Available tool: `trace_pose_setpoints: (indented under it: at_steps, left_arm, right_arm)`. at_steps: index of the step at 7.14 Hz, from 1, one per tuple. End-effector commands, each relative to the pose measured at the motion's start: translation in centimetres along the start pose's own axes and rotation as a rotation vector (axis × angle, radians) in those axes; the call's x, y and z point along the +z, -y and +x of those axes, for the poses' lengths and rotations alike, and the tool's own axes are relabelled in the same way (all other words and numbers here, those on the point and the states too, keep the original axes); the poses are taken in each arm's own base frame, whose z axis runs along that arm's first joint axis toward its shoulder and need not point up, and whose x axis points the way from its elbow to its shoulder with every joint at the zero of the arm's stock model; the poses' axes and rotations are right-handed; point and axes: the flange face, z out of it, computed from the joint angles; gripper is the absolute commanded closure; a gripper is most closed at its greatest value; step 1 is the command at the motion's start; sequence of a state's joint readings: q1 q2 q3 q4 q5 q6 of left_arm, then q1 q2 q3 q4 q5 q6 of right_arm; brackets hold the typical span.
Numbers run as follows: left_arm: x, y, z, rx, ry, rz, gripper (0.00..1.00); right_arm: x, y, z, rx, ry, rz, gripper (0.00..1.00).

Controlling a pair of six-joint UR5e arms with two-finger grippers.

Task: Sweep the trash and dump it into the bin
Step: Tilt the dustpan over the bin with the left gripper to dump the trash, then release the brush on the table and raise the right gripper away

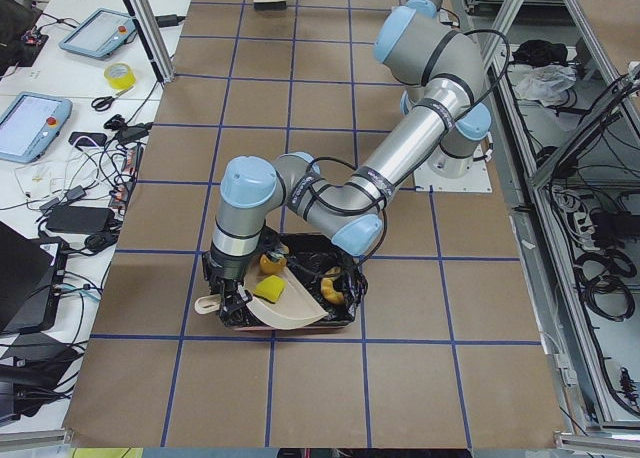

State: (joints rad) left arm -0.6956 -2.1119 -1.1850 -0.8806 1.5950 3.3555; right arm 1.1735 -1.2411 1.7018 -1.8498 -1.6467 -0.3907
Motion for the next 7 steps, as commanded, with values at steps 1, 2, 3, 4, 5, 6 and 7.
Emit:
trace_pose_setpoints:
  at_steps: [1,2,3,4,5,6,7]
  left_arm:
    - [-0.6,3.6,-0.9,0.017,-0.007,-0.043,0.89]
    - [-0.8,5.1,-1.1,0.065,-0.018,-0.093,0.89]
    - [-1.5,5.7,-1.3,0.067,-0.022,-0.126,0.91]
    - [-1.9,6.0,-1.3,0.067,-0.020,-0.127,0.91]
    - [-2.1,6.0,-1.3,0.067,-0.021,-0.130,0.92]
    - [-2.3,5.8,-1.4,0.071,-0.022,-0.134,0.92]
    - [-3.2,5.1,-1.2,0.081,-0.033,-0.161,0.92]
  right_arm:
    - [-6.4,-1.8,-0.7,0.006,-0.011,0.121,0.00]
    - [-9.4,-3.6,-1.2,0.009,-0.029,0.167,0.00]
    - [-12.7,-5.5,-1.7,0.011,-0.044,0.204,0.00]
    - [-16.2,-7.0,-2.0,0.012,-0.052,0.221,0.00]
    - [-19.4,-7.7,-2.0,0.018,-0.059,0.231,0.00]
    - [-21.6,-8.1,-2.0,0.019,-0.053,0.221,0.00]
    - [-22.0,-8.2,-2.1,0.019,-0.052,0.226,0.00]
